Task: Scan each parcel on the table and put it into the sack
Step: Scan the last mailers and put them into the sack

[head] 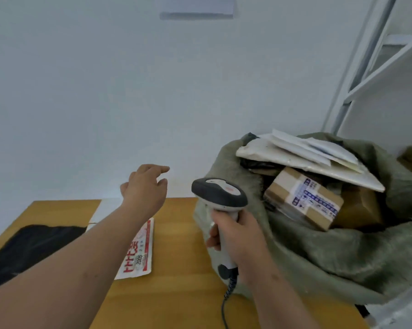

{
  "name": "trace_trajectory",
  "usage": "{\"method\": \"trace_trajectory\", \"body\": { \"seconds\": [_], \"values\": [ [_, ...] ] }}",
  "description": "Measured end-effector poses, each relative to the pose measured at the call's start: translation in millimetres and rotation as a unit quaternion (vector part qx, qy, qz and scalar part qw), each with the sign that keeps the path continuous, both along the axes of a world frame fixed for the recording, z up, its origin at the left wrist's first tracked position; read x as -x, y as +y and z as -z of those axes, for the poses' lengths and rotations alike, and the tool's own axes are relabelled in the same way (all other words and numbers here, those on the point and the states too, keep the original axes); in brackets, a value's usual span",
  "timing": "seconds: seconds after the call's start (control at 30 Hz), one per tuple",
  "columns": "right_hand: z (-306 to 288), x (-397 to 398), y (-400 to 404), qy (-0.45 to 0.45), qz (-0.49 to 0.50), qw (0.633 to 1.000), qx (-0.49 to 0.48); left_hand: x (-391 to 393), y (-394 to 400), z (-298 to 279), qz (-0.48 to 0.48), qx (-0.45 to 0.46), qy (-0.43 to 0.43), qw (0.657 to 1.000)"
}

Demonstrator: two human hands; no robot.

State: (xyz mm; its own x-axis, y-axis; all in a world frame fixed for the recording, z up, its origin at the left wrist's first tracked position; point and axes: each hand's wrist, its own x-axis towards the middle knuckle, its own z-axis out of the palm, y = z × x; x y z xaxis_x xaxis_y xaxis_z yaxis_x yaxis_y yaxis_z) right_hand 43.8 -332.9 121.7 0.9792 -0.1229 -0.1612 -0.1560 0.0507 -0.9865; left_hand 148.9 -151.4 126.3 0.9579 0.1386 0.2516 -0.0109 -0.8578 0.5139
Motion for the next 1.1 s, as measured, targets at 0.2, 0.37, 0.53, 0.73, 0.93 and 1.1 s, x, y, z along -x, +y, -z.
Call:
{"method": "trace_trajectory", "body": {
  "seconds": [0.2,0.37,0.53,0.73,0.93,1.1],
  "values": [
    [27,-15,115,0.039,-0.035,0.998,0.041,13,131,43,-0.022,0.011,0.087,0.996],
    [55,-25,185,0.077,-0.057,0.994,0.051,23,220,82,-0.069,-0.017,0.186,0.980],
    [75,-47,223,0.110,-0.064,0.989,0.072,19,268,123,-0.098,-0.005,0.242,0.965],
    [105,-94,246,0.141,-0.082,0.982,0.094,-12,286,167,-0.098,-0.002,0.314,0.944],
    [146,-149,258,0.191,-0.108,0.970,0.103,-51,298,214,-0.122,0.037,0.393,0.911],
    [177,-184,262,0.235,-0.131,0.956,0.119,-77,294,248,-0.177,0.096,0.425,0.883]
  ]
}}
